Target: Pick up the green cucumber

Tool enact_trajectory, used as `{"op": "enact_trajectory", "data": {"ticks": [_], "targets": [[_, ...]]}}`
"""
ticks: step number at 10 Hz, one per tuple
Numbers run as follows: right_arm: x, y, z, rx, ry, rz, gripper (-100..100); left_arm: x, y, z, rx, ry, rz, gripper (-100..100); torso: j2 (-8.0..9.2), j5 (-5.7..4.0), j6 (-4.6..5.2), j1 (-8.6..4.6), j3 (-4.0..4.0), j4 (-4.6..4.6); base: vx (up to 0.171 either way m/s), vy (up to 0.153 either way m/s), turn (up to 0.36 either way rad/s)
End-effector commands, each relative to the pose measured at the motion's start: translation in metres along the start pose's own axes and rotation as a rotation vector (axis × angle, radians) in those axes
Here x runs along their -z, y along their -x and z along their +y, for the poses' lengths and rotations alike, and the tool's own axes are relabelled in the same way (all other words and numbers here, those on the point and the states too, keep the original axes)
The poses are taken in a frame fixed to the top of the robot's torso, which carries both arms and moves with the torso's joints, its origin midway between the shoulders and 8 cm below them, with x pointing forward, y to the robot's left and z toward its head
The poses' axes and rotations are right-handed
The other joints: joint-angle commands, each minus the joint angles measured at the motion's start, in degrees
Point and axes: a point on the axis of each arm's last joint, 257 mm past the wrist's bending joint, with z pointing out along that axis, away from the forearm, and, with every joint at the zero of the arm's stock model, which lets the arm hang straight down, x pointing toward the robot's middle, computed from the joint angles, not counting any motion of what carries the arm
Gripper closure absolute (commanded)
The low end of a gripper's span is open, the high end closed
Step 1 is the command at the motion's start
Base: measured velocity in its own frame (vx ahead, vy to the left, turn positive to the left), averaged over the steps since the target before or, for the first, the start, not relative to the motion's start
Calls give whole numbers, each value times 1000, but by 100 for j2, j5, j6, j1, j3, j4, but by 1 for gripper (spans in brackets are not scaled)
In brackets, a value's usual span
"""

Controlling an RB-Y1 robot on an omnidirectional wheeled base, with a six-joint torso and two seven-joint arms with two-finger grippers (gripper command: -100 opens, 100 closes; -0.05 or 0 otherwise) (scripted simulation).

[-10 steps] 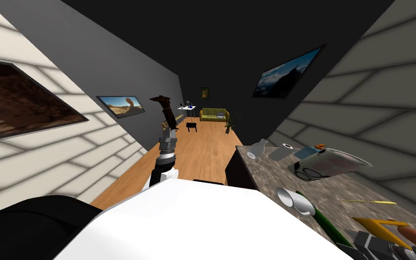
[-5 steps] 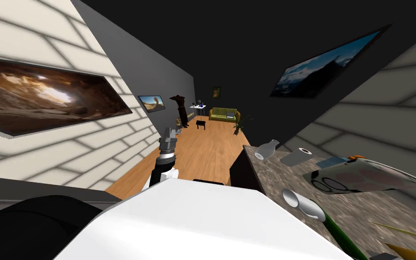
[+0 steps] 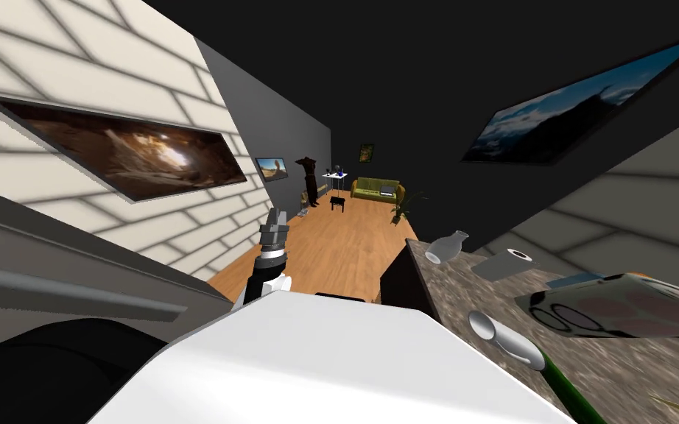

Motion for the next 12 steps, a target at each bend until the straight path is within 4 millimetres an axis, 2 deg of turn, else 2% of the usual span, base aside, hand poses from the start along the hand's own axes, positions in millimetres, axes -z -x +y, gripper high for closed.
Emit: {"op": "enact_trajectory", "data": {"ticks": [1, 3, 4, 6, 7, 8, 10, 11, 12], "targets": [[3, -26, -3, -63, -21, 36, -100, 0, 0, 0, 0, 0, 0, 0, 0, 0, 0, 0, 0, 0, -156, 37, 341], [2, -18, -5, -105, -27, 2, -100, 0, 0, 0, 0, 0, 0, 0, 39, 4, -8, 13, 22, 8, -154, 37, 316], [6, -45, -9, -158, -51, 44, -100, 0, 0, 0, 0, 0, 0, 0, 23, 2, -2, 4, 14, 6, -175, 65, 343], [6, -37, -11, -200, -57, 10, -100, 0, 0, 0, 0, 0, 0, 0, 43, 5, -6, 15, 25, 9, -145, 50, 306], [11, -66, -15, -251, -85, 54, -100, 0, 0, 0, 0, 0, 0, 0, 23, 2, 0, 3, 14, 6, -166, 104, 359], [11, -62, -16, -272, -89, 37, -100, 0, 0, 0, 0, 0, 0, 0, 38, 4, -5, 22, 20, 7, -169, 115, 419], [10, -60, -17, -279, -90, 30, -100, 0, 0, 0, 0, 0, 0, 0, 9, 6, -3, 15, 7, 4, -35, 41, 107], [10, -59, -17, -281, -91, 28, 100, 0, 0, 0, 0, 0, 0, 0, -8, 1, 0, -2, -4, 0, -5, 4, -7], [10, -60, -18, -281, -92, 29, 100, 0, 0, 0, 0, 0, 0, 0, -16, -2, -1, -8, -9, -2, 0, 0, 0]]}}
